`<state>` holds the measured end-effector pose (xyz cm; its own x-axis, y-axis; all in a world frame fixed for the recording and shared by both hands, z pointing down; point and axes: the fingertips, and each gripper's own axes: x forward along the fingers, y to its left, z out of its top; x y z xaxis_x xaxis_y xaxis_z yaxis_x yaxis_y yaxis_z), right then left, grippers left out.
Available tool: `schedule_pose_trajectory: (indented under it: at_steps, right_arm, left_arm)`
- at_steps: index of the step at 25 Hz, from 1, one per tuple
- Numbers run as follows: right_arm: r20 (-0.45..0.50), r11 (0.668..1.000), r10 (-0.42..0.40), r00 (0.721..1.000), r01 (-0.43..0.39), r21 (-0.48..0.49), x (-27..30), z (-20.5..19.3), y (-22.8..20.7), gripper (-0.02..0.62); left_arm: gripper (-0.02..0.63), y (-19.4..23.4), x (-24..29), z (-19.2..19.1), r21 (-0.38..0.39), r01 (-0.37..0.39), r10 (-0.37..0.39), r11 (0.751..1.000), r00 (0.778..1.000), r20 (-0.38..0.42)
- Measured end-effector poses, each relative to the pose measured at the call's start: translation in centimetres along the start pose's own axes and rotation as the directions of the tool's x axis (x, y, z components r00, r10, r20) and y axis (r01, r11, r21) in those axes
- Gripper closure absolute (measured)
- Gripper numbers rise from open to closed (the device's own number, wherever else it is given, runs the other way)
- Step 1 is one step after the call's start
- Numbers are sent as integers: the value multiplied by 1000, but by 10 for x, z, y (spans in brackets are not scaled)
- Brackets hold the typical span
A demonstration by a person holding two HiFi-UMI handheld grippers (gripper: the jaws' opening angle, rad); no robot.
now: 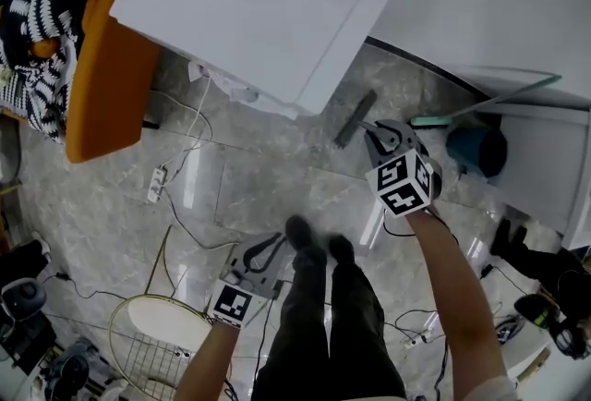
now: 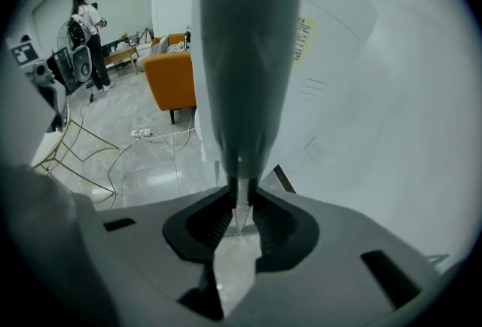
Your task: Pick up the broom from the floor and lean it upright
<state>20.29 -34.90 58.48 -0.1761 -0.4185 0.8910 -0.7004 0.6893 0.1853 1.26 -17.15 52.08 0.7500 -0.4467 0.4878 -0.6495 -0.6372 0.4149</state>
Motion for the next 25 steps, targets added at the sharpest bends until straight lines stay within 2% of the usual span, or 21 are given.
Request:
schedule_pose_trajectory:
  at_steps: [8, 17, 25]
  right_arm:
    - [-53, 999, -33, 998, 33, 3, -13, -20, 6, 509]
    - [-58, 997, -31, 998, 35, 67, -43, -53, 11, 509]
    - [-176, 998, -35, 984, 44, 47, -61, -102, 3, 509]
  left_arm:
    - [574, -1, -7, -3, 2, 3, -3, 1000, 1000, 5]
    - [574, -14, 3, 29, 20, 31, -30, 999, 999, -14]
    - [574, -51, 32, 58, 64, 67, -67, 996, 998, -6]
